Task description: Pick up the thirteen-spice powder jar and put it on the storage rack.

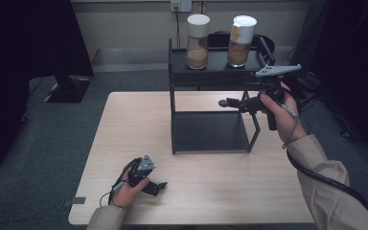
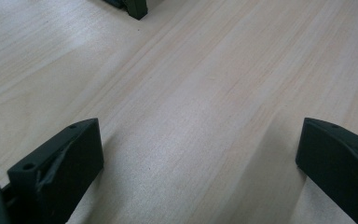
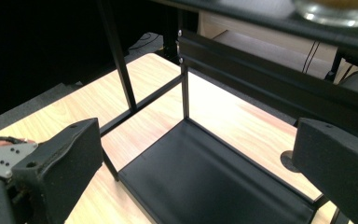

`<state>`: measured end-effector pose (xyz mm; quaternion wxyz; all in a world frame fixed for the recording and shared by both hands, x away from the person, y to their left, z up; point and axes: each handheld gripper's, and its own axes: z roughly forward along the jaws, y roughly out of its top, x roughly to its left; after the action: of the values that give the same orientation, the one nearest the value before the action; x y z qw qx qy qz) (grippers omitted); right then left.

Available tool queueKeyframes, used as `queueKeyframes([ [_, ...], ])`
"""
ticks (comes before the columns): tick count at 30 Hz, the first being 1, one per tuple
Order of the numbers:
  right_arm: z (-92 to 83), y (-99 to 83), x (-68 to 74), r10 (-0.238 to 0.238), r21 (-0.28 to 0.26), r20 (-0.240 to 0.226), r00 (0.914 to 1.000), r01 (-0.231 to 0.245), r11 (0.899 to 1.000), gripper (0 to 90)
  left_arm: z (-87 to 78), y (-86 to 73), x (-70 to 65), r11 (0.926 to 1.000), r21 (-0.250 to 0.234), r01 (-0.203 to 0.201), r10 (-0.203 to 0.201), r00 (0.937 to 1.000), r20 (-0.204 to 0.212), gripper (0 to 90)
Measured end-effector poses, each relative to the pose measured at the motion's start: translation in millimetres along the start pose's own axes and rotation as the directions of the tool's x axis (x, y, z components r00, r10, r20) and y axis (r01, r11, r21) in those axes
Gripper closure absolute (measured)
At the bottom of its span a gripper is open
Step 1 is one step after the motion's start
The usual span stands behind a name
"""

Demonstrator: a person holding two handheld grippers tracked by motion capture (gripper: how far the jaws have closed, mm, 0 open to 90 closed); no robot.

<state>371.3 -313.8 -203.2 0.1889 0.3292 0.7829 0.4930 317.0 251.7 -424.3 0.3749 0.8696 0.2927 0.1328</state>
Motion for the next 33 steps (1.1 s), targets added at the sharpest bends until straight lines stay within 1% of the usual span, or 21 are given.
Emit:
queueKeyframes([
  [10, 5.4, -24.3, 0.4, 0.015, 0.010, -0.027, 0.9995, -0.015, 1.000, 0.9, -0.1, 0.1, 0.1, 1.0000, 0.001, 0.000, 0.000, 1.0000, 0.000, 0.0],
  [19, 9.6, -45.4, -1.8, 0.029, 0.026, -0.037, 0.9989, -0.028, 0.999, 1.0, -0.1, 0.1, 0.1, 1.0000, 0.001, 0.000, 0.000, 1.0000, 0.000, 0.0],
  [23, 9.9, -57.5, -3.1, 0.045, 0.023, -0.042, 0.9981, -0.044, 0.999, 1.0, -0.1, 0.1, 0.1, 1.0000, 0.001, 0.000, 0.000, 1.0000, 0.000, 0.0],
  [26, 9.8, -64.8, -3.1, 0.044, 0.020, -0.048, 0.9979, -0.043, 0.999, 1.0, -0.1, 0.1, 0.1, 1.0000, 0.001, 0.000, 0.000, 1.0000, 0.000, 0.0],
  [33, 11.8, -82.6, -0.1, 0.038, 0.033, -0.056, 0.9977, -0.036, 0.999, 1.0, -0.1, 0.1, 0.1, 1.0000, 0.001, 0.000, 0.000, 1.0000, 0.001, 0.0],
])
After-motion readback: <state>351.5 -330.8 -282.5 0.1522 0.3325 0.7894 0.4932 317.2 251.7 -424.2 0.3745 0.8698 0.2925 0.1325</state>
